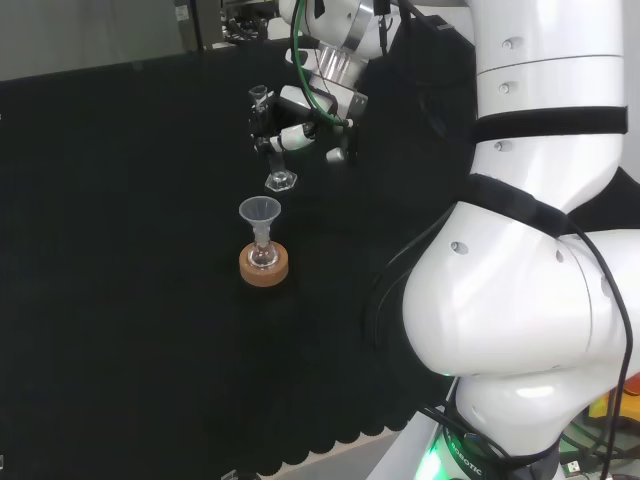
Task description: Put the graduated cylinder back on the table.
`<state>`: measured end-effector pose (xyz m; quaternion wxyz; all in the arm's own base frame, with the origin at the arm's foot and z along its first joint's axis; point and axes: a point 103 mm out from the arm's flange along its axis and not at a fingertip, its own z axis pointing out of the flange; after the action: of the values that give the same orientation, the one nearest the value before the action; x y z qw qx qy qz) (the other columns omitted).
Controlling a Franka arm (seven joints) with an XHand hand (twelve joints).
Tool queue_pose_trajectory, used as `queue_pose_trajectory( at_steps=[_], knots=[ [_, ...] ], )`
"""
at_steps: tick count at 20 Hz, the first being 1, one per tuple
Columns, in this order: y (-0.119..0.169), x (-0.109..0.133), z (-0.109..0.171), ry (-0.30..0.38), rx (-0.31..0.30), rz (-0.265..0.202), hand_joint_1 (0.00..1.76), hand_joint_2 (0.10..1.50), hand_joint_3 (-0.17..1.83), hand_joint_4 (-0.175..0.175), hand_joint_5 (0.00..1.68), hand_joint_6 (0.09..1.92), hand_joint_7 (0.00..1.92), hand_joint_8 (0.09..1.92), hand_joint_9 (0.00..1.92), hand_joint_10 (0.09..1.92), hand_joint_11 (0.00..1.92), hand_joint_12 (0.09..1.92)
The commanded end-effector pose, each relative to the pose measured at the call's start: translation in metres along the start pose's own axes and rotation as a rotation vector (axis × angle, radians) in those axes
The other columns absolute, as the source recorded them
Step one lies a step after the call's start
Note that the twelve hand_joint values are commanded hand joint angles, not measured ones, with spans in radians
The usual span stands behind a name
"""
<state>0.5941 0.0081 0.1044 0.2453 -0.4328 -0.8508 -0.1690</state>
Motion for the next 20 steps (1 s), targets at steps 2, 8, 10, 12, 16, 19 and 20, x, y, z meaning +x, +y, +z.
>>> queue_pose_trajectory(
  at_steps=[2,8,10,12,16,19,20],
  knots=[
    [0.003,-0.009,0.001,0.032,-0.054,0.011,1.14,1.15,0.00,-0.175,0.93,1.09,1.24,0.31,1.45,0.09,1.28,0.70],
    [0.005,-0.010,0.004,0.046,-0.069,0.006,1.14,1.15,0.00,-0.175,0.93,1.09,1.23,0.31,1.44,0.09,1.27,0.70],
    [0.001,-0.014,0.000,0.054,-0.077,0.007,1.14,1.15,0.00,-0.175,0.92,1.10,1.23,0.31,1.44,0.09,1.26,0.71],
    [0.000,-0.013,0.001,0.054,-0.077,0.009,1.14,1.15,0.00,-0.175,0.92,1.11,1.22,0.31,1.43,0.09,1.26,0.71],
    [0.000,-0.012,0.009,0.043,-0.075,0.020,1.14,1.16,0.01,-0.175,0.89,1.14,1.19,0.33,1.42,0.09,1.25,0.73],
    [0.001,-0.014,0.014,0.045,-0.074,0.020,1.13,1.17,0.01,-0.175,0.88,1.16,1.17,0.34,1.41,0.09,1.23,0.74],
    [0.002,-0.014,0.015,0.043,-0.077,0.022,1.13,1.17,0.01,-0.175,0.88,1.16,1.17,0.34,1.40,0.09,1.23,0.74]
  ],
)
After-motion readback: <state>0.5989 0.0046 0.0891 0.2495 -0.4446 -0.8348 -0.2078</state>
